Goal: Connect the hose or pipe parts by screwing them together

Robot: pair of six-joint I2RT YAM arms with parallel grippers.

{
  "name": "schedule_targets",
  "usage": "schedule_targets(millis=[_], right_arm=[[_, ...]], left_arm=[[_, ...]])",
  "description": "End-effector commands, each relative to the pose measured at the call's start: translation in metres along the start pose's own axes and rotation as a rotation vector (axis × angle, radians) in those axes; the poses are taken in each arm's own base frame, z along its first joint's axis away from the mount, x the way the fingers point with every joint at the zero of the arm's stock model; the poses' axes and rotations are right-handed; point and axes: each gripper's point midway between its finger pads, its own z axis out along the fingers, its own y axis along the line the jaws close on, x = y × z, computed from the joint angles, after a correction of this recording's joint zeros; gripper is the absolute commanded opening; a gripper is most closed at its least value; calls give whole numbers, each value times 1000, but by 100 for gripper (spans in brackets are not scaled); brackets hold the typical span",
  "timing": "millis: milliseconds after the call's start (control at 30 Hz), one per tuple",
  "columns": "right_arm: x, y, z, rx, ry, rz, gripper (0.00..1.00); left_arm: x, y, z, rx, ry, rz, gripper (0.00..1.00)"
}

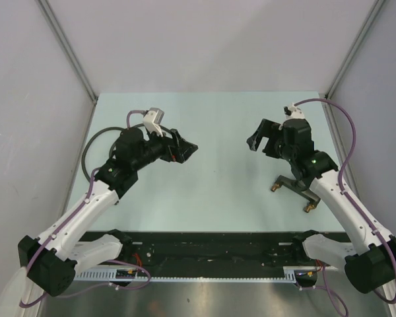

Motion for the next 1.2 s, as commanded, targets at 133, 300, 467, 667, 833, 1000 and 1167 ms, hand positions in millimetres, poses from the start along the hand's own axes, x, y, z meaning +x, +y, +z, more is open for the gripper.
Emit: schedule_targets(millis=[133, 300, 467, 667, 833, 1000, 1167], right_arm=[[-16, -40, -19, 243, -91, 111, 100], [0, -99, -28, 547, -90, 212, 100], [11, -160, -58, 777, -45, 408, 96], [-3, -212, -87, 982, -116, 352, 92], [7, -216, -63, 953, -30, 296, 90], [29, -211, -27, 830, 117, 232, 83], [37, -219, -19, 825, 105, 208, 83]], left_arm=[[-17, -7, -2, 13, -50, -8, 100], [-16, -8, -2, 20, -43, -10, 100], [-15, -11, -1, 38, -31, -14, 100], [-14, -18, -1, 69, -16, -26, 100], [-11, -18, 1, 74, -2, -38, 100], [-8, -19, 2, 81, 10, -49, 100], [-7, -19, 3, 83, 17, -53, 100]])
